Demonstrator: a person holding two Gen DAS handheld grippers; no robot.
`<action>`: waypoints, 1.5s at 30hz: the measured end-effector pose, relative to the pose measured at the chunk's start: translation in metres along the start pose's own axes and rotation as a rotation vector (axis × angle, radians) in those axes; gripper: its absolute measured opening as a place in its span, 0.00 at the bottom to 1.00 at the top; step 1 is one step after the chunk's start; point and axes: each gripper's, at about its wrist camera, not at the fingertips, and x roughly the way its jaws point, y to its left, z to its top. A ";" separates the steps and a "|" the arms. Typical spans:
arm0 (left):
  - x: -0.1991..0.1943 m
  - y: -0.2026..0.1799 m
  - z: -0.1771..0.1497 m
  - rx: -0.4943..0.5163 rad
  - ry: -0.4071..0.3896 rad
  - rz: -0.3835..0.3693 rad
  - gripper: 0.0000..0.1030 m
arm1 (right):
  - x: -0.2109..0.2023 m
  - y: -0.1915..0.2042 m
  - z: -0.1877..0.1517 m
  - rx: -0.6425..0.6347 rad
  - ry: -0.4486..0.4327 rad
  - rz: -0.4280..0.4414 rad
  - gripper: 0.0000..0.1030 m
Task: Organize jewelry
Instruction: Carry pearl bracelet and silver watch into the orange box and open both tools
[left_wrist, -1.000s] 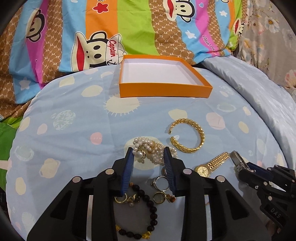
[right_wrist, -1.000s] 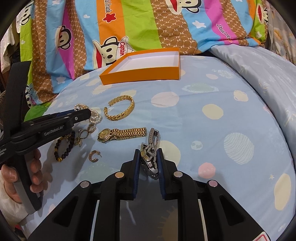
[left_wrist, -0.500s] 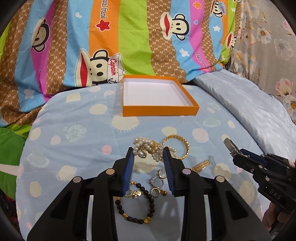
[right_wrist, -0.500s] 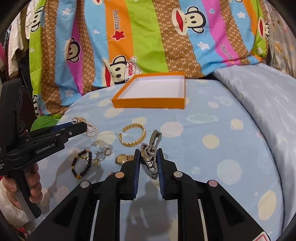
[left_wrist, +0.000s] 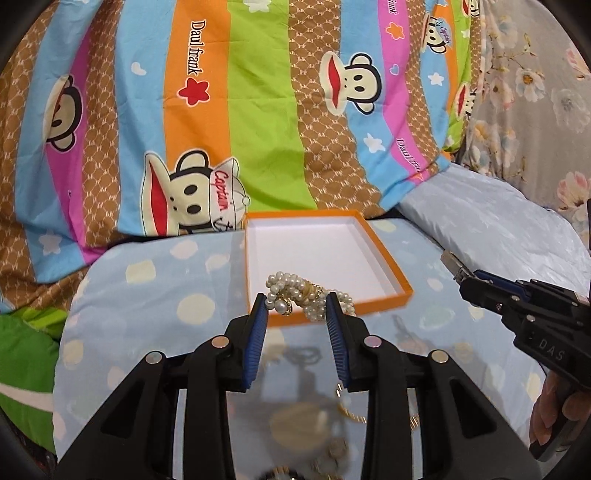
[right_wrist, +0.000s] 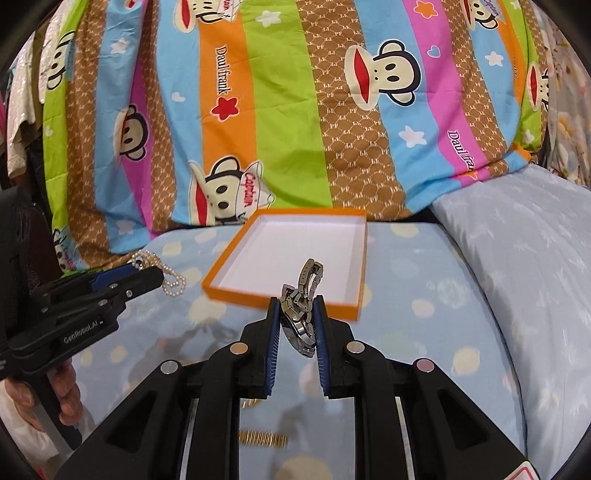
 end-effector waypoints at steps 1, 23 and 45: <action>0.010 0.001 0.008 0.002 -0.001 0.000 0.30 | 0.008 -0.002 0.008 0.000 0.000 -0.002 0.16; 0.210 0.018 0.093 0.060 0.124 0.059 0.30 | 0.206 -0.051 0.096 -0.023 0.154 -0.024 0.16; 0.197 0.042 0.088 -0.012 0.116 0.082 0.52 | 0.198 -0.061 0.077 -0.008 0.165 -0.015 0.18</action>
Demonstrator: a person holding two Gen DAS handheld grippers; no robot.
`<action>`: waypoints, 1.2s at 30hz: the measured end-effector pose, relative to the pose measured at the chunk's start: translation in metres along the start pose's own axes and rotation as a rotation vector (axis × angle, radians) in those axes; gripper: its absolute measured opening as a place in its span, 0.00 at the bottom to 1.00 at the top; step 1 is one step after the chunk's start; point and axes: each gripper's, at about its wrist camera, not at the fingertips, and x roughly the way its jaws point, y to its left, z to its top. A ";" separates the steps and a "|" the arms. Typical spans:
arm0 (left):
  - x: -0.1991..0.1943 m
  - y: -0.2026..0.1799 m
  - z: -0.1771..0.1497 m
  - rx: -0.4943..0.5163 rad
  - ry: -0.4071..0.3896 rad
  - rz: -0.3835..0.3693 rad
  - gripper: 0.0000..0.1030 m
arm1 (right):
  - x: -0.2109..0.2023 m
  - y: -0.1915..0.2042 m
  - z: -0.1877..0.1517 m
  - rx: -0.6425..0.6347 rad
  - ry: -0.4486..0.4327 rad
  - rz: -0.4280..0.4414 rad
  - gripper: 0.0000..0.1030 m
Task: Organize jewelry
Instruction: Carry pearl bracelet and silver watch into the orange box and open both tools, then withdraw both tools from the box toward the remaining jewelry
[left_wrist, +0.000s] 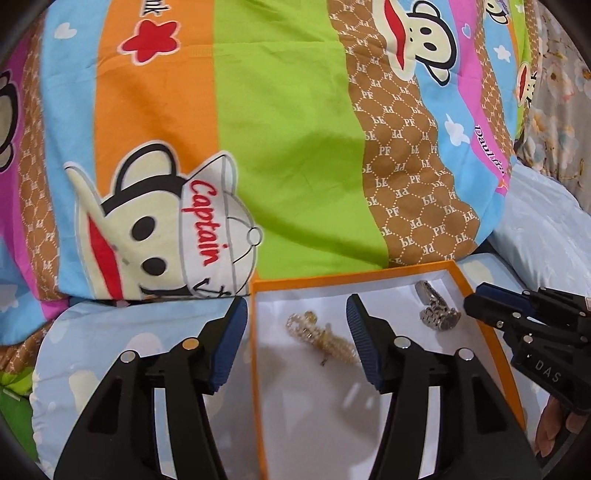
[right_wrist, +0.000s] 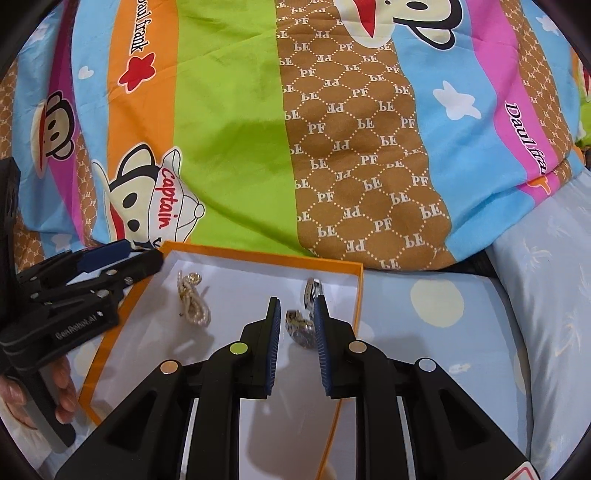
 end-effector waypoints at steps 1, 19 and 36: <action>-0.003 0.003 -0.003 -0.006 -0.001 0.005 0.52 | -0.002 -0.001 -0.004 0.004 0.003 0.002 0.18; -0.043 0.012 -0.098 0.023 0.118 0.060 0.51 | -0.044 0.042 -0.089 -0.036 0.059 0.013 0.18; -0.101 0.003 -0.158 0.018 0.116 0.027 0.52 | -0.098 0.050 -0.152 -0.001 0.070 0.030 0.18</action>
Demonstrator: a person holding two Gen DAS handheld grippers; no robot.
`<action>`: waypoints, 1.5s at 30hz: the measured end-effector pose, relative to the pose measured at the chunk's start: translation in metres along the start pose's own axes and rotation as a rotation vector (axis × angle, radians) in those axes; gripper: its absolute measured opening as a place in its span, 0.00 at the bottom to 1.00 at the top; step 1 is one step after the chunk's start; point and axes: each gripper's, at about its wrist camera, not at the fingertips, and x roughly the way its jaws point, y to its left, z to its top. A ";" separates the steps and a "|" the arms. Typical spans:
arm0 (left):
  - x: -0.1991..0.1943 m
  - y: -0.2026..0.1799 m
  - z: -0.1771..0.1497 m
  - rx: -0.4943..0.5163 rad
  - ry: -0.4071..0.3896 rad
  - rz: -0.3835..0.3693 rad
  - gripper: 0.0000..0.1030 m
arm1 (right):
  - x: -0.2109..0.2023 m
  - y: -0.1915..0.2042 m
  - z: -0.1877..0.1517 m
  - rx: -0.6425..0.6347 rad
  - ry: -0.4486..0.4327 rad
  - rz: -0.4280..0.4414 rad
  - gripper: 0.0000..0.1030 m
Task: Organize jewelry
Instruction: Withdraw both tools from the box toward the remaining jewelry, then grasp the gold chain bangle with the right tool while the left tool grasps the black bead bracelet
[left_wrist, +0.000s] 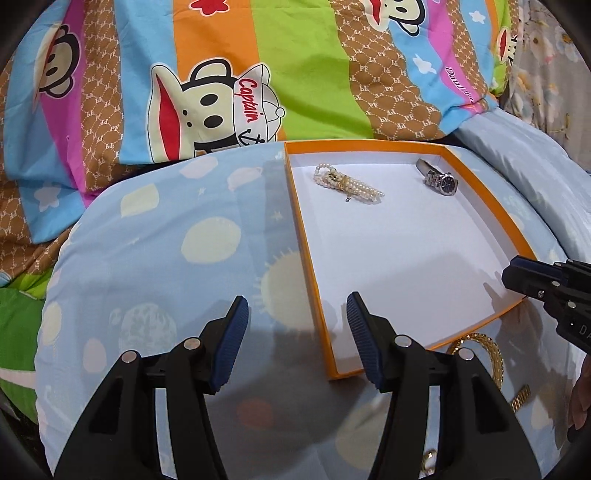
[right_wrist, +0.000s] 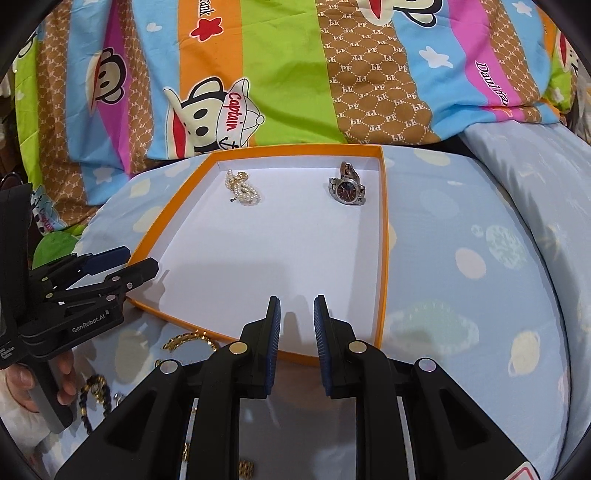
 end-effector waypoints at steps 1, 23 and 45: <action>-0.003 -0.001 -0.004 -0.002 0.000 -0.004 0.52 | -0.002 0.001 -0.003 -0.002 -0.002 -0.003 0.18; -0.076 0.039 -0.052 -0.133 -0.077 0.010 0.69 | -0.026 0.074 -0.054 -0.072 -0.016 0.044 0.71; -0.079 0.050 -0.086 -0.168 -0.031 -0.011 0.70 | -0.012 0.080 -0.059 -0.053 -0.012 -0.027 0.54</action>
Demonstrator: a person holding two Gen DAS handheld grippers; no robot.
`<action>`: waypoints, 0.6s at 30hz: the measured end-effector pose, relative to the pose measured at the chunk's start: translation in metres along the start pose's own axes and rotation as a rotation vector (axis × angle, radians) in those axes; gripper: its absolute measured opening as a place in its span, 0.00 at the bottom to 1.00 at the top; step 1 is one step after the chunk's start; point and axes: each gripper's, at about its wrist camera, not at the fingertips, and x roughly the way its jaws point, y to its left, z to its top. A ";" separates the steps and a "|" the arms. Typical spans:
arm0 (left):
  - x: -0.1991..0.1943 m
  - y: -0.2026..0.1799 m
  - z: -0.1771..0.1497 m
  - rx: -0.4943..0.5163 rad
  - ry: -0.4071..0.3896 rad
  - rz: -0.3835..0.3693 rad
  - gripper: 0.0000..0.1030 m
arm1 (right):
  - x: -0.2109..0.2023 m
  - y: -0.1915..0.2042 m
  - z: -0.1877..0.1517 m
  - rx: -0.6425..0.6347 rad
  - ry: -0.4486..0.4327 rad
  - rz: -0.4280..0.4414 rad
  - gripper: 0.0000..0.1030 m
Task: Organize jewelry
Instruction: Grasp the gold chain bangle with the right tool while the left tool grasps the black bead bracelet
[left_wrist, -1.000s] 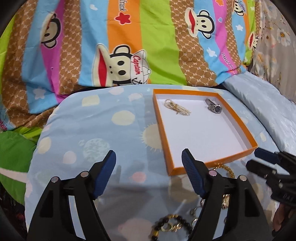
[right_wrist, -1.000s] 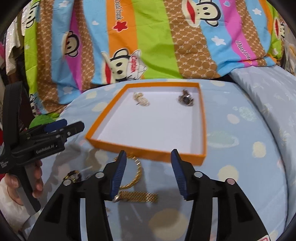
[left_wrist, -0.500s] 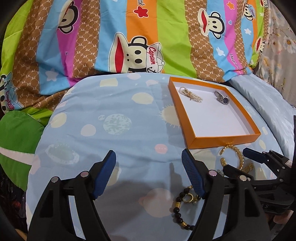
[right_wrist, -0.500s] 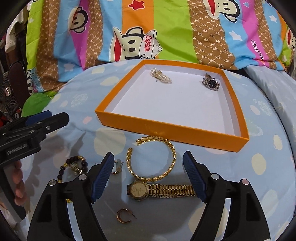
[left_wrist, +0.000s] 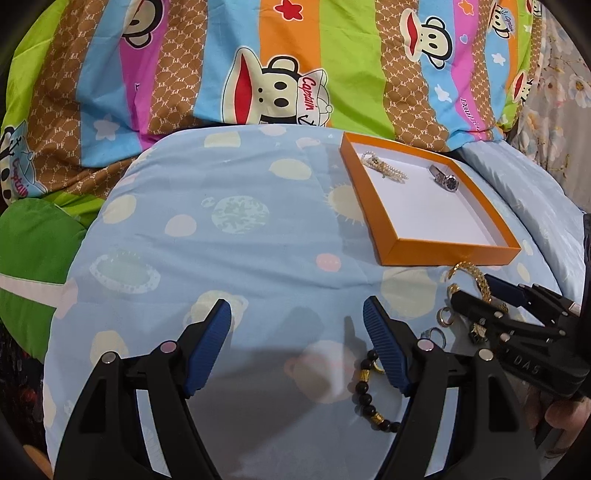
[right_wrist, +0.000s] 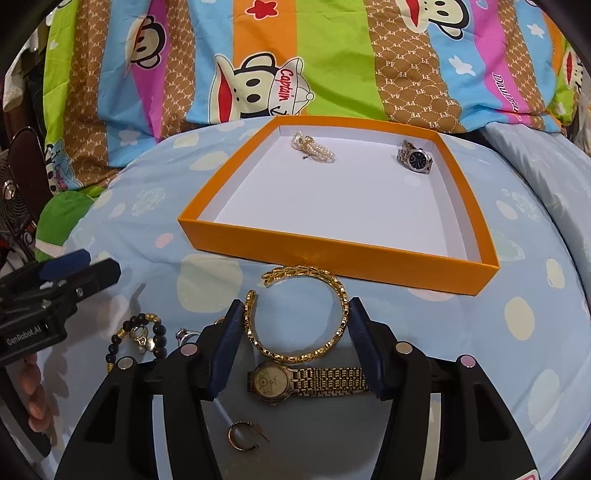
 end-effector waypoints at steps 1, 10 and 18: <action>-0.001 0.001 -0.002 -0.004 0.003 -0.003 0.70 | -0.002 -0.001 -0.001 0.006 -0.004 0.005 0.54; -0.022 -0.016 -0.029 0.023 -0.006 -0.039 0.86 | -0.037 -0.006 -0.013 0.028 -0.083 -0.009 0.54; -0.013 -0.050 -0.049 0.125 0.044 -0.042 0.87 | -0.052 -0.020 -0.027 0.071 -0.108 -0.021 0.54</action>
